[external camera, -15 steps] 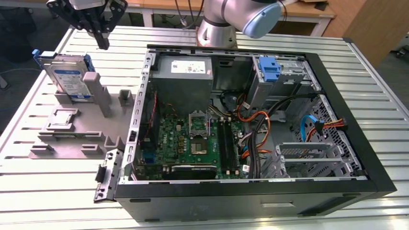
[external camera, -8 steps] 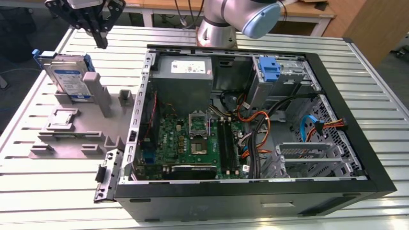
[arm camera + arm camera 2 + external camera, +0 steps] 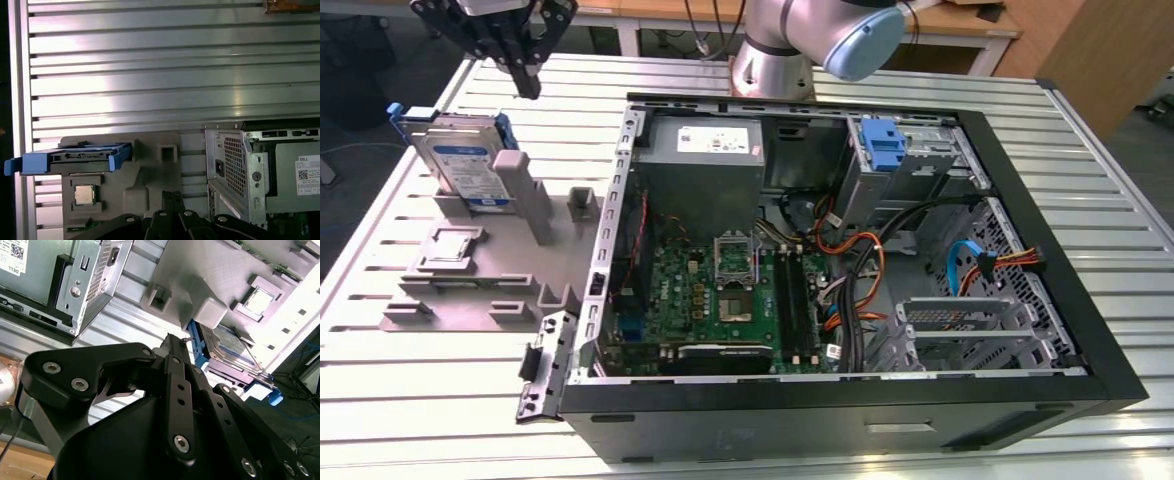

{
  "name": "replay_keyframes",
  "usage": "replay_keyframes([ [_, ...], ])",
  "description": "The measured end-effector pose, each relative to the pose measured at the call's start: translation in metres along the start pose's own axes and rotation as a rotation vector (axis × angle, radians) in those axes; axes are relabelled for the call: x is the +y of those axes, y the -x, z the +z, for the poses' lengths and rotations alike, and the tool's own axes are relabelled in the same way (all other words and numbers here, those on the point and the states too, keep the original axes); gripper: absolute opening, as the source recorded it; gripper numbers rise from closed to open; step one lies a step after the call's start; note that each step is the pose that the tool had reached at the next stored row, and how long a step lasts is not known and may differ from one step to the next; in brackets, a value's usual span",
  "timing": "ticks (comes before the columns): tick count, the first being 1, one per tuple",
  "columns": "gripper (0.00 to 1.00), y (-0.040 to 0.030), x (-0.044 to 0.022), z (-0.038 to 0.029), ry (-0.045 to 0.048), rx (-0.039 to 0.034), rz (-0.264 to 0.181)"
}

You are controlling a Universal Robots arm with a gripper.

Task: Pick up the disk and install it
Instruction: 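Reach for the disk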

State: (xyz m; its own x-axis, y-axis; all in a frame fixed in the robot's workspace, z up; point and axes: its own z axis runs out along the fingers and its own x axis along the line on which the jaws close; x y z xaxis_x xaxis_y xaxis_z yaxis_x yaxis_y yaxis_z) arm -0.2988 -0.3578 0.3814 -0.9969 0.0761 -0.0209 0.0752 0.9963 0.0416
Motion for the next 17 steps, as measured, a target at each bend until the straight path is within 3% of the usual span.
replay_keyframes([
  [2, 0.1, -0.0012, 0.0008, 0.0002, -0.0047, 0.0004, 0.0],
  [4, 0.1, -0.0021, 0.0012, 0.0005, -0.0063, 0.0056, 0.0],
  [9, 0.1, -0.0058, 0.0026, 0.0009, -0.0093, 0.0438, 0.002],
  [17, 0.1, -0.0094, 0.0068, 0.0015, -0.0097, 0.0477, -0.03],
])
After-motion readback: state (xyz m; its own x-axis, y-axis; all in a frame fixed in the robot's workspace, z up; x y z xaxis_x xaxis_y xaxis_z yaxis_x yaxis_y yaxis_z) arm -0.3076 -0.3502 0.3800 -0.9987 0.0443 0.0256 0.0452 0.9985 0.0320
